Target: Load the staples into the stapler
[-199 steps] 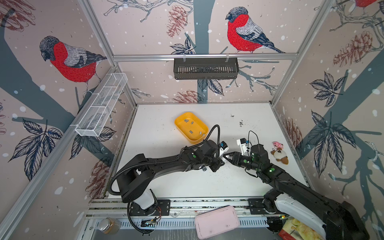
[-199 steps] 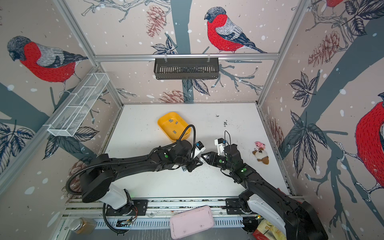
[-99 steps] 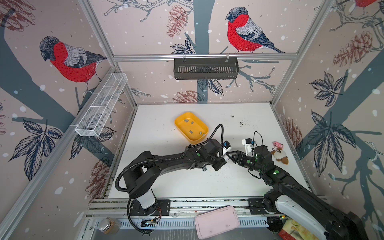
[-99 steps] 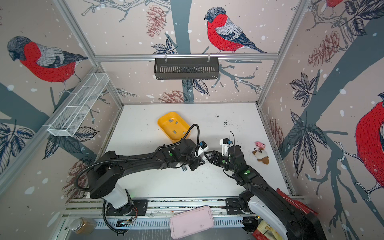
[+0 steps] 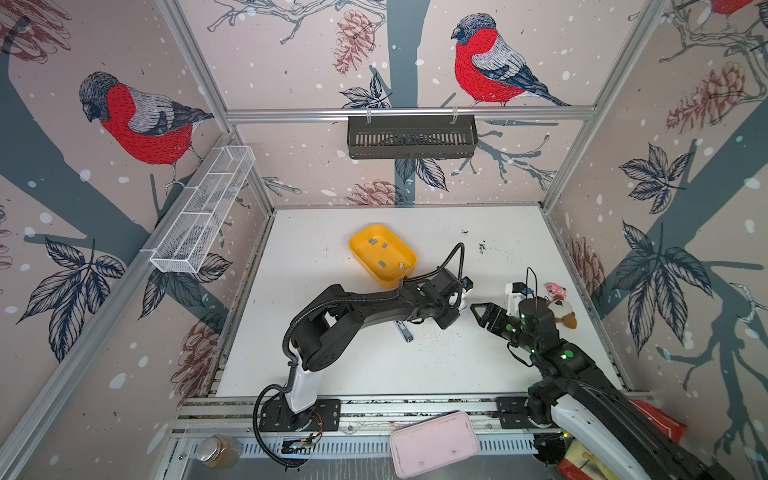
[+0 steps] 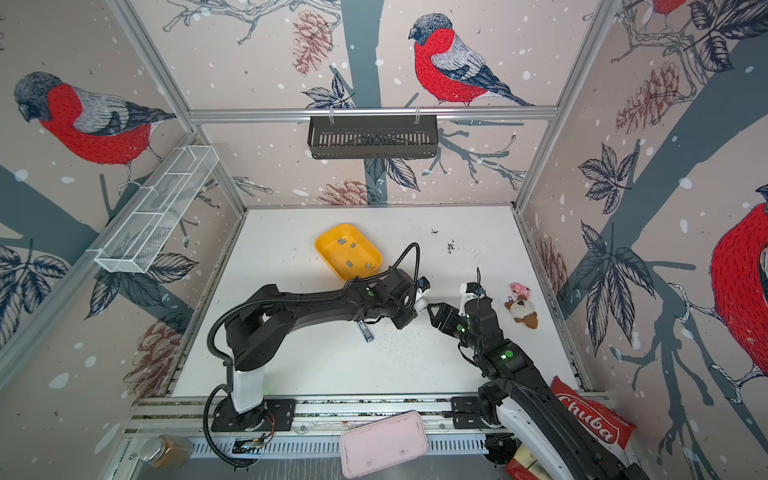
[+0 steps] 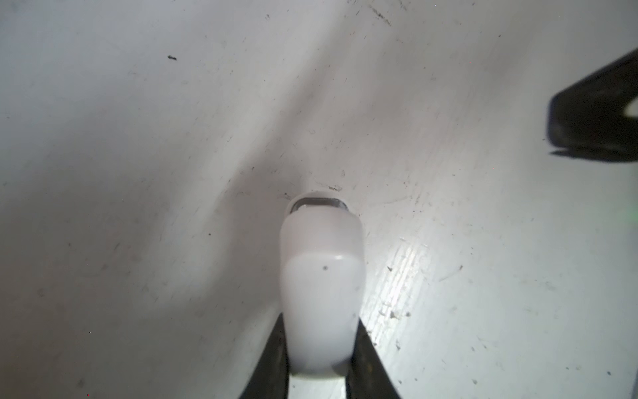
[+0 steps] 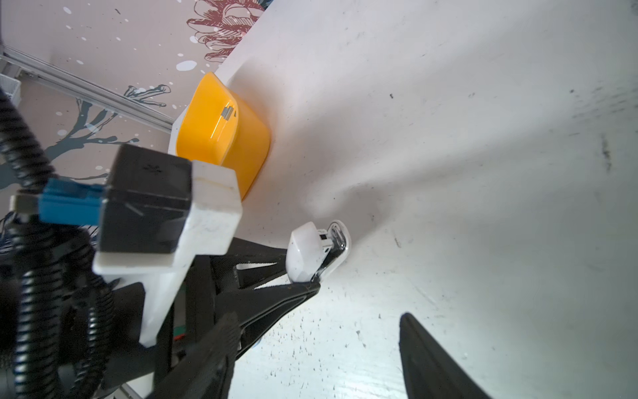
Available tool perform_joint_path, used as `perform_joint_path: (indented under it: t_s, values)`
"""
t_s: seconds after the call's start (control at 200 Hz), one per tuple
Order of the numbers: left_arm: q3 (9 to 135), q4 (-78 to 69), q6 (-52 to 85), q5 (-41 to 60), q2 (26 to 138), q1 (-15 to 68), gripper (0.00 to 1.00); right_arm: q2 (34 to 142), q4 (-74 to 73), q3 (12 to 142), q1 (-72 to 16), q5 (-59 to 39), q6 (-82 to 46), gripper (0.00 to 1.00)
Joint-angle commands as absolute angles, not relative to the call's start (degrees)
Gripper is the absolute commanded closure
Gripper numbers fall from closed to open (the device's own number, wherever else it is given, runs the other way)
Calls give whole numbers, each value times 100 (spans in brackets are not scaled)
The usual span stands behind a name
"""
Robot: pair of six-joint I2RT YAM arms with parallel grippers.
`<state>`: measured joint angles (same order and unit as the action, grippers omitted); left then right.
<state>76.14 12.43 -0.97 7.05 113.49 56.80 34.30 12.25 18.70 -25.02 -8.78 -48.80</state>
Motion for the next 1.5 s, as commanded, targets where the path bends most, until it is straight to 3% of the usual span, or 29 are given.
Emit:
perform_joint_path:
  t_s: [0.0,0.39,0.74,0.851,1.191,1.496]
  values:
    - [7852,1560,-324,637,11571,5656,94,3402,1354,1915,-2494,-747,-4746,25]
    - [8051,1679,-352,681,11873,5660,87,3327,1343,1867,-2477,-791,-4768,25]
    - [7990,1630,-282,628,11793,5658,58,3288,1338,1881,-2478,-804,-4746,25]
    - [7931,1616,-231,580,11659,5664,57,3244,1340,1888,-2473,-825,-4708,25]
    - [6710,912,536,413,9884,5609,55,3283,811,1817,-2673,-1092,-4392,23]
    - [4936,463,1657,471,7801,5023,55,4730,157,2396,-4576,35,-3970,24]
